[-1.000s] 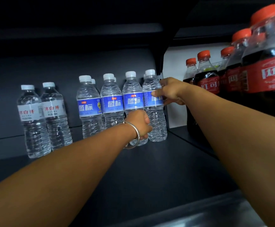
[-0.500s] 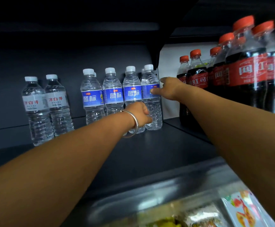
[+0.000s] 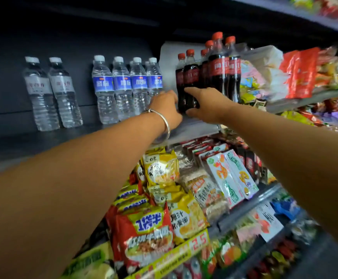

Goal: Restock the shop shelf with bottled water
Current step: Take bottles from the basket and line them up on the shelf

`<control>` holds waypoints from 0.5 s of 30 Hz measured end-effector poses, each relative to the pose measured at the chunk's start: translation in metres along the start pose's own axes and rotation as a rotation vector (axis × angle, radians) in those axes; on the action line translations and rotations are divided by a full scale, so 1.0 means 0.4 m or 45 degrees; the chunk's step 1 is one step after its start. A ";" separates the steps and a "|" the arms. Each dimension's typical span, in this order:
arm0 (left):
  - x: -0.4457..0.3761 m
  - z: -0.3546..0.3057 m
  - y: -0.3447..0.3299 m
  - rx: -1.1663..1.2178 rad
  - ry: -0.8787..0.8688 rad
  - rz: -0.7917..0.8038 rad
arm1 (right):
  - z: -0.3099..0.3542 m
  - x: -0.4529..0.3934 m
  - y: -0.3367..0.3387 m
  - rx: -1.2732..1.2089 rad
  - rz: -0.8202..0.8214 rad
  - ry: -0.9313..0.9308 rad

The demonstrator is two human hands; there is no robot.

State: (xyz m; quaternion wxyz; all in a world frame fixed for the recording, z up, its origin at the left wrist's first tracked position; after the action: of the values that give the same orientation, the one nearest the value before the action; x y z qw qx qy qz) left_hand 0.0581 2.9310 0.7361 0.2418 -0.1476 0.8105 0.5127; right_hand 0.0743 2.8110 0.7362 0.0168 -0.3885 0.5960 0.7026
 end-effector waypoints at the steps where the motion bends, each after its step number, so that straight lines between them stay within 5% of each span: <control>1: 0.048 0.001 -0.013 -0.002 -0.034 -0.004 | 0.016 0.045 -0.010 0.038 -0.013 0.007; 8: 0.350 0.058 -0.181 0.049 -0.141 0.023 | 0.097 0.343 -0.173 0.079 -0.015 0.032; 15: 0.597 0.211 -0.467 0.128 -0.046 0.256 | 0.138 0.625 -0.480 -0.043 0.277 -0.077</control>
State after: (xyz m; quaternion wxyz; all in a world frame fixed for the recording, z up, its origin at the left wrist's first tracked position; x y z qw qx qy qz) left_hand -0.0312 2.9288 0.4344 0.2110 -0.0439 0.8414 0.4956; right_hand -0.0358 2.8035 0.4357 -0.0481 -0.3003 0.6218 0.7217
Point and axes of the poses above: each hand's wrist, its own x-axis away from the middle knuckle, its own y-axis out of the back of the hand, z = x × y, the point moved 4 cm from there along -x, towards the middle knuckle, and after that the axes turned 11 degrees about y, right-handed, at the moved point
